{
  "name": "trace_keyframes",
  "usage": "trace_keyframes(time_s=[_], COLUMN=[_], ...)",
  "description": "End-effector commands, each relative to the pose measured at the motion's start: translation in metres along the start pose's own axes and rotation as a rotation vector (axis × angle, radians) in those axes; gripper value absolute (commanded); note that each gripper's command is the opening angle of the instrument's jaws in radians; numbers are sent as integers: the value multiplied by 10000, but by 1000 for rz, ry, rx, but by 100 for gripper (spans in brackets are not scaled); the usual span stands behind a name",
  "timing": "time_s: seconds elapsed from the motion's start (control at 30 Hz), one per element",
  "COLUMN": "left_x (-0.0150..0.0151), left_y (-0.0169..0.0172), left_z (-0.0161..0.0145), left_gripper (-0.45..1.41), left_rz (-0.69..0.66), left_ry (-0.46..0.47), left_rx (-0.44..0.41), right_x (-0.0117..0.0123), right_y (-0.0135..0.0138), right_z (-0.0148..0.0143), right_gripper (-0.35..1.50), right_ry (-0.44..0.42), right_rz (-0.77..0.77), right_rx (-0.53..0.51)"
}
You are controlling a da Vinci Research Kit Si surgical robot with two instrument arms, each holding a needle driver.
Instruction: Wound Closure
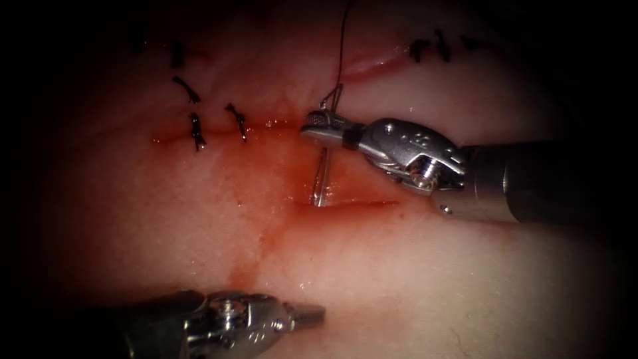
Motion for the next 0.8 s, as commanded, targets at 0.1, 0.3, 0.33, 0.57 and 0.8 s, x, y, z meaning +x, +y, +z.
trace_keyframes(time_s=[0.1, 0.3, 0.33, 0.57, 0.8], left_x=[-6, -15, -16, -29, -42], left_y=[-5, -11, -12, -22, -29], left_z=[7, 11, 12, 20, 27], left_gripper=[-45, -45, -45, -45, -45], left_rz=[5, 6, 12, 10, -4], left_ry=[-5, -6, -7, -6, -5], left_rx=[4, 5, 5, 6, 8], right_x=[6, 5, 4, 4, 5], right_y=[8, 14, 13, 12, 11], right_z=[13, 16, 17, 22, 25], right_gripper=[-35, -35, -35, -35, -35], right_ry=[-25, -19, -15, 10, 10], right_rz=[-2, 54, 64, 119, 179], right_rx=[9, 57, 67, 108, 107])
